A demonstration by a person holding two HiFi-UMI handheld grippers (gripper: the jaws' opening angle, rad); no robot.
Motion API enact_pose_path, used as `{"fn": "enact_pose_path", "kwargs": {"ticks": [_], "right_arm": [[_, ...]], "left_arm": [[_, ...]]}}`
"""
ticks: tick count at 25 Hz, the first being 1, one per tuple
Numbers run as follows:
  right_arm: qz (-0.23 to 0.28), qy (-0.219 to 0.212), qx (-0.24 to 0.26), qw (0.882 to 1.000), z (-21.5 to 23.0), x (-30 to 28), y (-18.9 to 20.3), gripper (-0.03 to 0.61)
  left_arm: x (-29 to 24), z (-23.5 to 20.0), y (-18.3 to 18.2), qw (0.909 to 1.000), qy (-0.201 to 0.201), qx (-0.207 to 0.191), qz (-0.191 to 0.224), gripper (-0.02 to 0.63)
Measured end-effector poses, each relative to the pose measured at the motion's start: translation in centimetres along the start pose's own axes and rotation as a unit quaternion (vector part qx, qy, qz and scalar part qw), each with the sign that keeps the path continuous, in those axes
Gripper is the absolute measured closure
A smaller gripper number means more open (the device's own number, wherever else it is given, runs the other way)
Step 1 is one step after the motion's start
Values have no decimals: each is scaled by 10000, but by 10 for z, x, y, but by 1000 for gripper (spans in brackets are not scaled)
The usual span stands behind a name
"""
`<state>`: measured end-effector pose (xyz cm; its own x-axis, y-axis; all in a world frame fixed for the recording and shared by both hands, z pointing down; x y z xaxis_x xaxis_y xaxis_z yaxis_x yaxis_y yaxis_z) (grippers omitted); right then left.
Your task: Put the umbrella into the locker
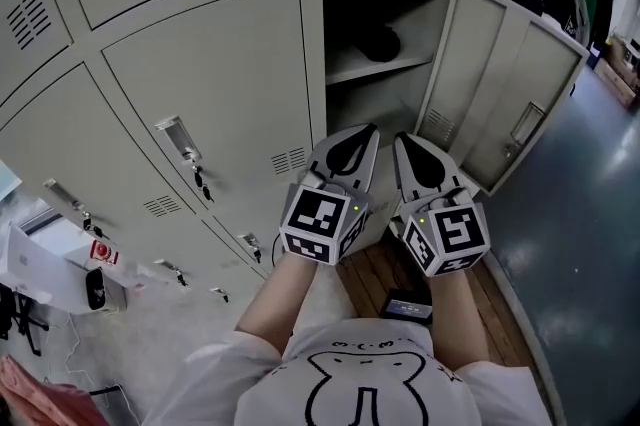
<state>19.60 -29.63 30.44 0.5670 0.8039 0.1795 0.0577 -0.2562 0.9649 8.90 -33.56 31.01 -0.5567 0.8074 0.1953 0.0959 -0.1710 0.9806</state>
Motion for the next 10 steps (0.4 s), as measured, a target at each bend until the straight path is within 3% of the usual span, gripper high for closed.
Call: {"fn": "enact_pose_path", "kwargs": {"ticks": [10], "right_arm": [[19,-39,-50,10000,-11,10,-8,594]], "left_arm": [[14,10,-1,9999,116,40,64,606]]}}
Point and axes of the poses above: the fingertips, and each gripper's own axes: x backward along the fingers, z to its right, y out of its underside, the point moved 7 cm from there along x, backward along the fingers, and after that the axes turned 15 degrees about -y, right-handed, at the moved point
